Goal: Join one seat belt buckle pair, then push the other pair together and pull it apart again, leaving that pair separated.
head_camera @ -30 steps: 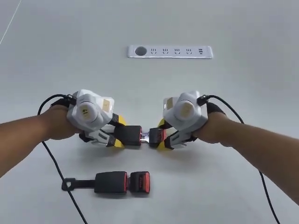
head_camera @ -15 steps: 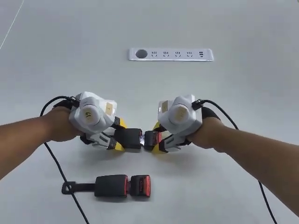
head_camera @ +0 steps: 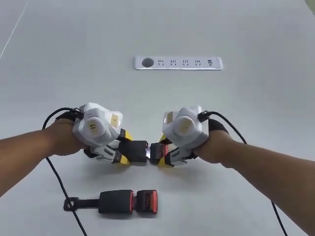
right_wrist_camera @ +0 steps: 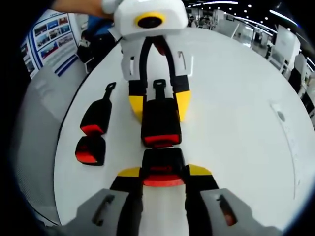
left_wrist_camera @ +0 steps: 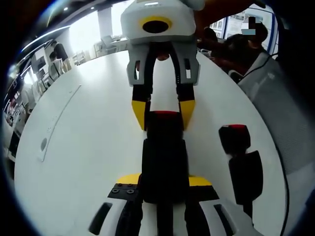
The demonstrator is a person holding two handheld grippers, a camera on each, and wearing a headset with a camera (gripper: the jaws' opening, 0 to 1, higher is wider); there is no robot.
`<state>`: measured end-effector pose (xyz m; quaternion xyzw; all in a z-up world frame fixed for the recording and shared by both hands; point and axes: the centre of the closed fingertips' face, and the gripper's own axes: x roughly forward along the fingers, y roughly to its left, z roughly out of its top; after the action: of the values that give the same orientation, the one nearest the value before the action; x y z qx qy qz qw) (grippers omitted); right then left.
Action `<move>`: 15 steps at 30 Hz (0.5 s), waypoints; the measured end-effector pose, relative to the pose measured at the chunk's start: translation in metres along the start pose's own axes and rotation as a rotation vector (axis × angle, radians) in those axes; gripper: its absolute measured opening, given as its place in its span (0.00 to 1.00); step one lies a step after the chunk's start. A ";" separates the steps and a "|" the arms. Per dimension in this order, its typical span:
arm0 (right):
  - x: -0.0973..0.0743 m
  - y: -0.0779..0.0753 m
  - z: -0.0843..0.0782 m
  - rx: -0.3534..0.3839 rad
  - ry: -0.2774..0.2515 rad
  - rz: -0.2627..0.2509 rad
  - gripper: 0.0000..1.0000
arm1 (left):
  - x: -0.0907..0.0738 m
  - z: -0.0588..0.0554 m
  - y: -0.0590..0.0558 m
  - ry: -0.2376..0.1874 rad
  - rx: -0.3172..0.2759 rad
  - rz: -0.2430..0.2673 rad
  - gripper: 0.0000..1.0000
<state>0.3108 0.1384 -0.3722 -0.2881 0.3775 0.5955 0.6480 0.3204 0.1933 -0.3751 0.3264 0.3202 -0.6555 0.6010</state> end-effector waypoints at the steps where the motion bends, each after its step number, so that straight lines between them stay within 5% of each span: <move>1: 0.000 0.000 0.000 -0.002 0.001 0.000 0.31 | 0.000 0.000 0.000 0.001 0.001 0.000 0.32; 15: 0.000 0.001 -0.002 -0.031 0.045 -0.002 0.32 | -0.003 0.005 -0.005 0.010 0.010 0.000 0.33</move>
<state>0.3093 0.1373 -0.3730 -0.3120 0.3824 0.5939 0.6354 0.3153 0.1912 -0.3700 0.3329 0.3200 -0.6554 0.5977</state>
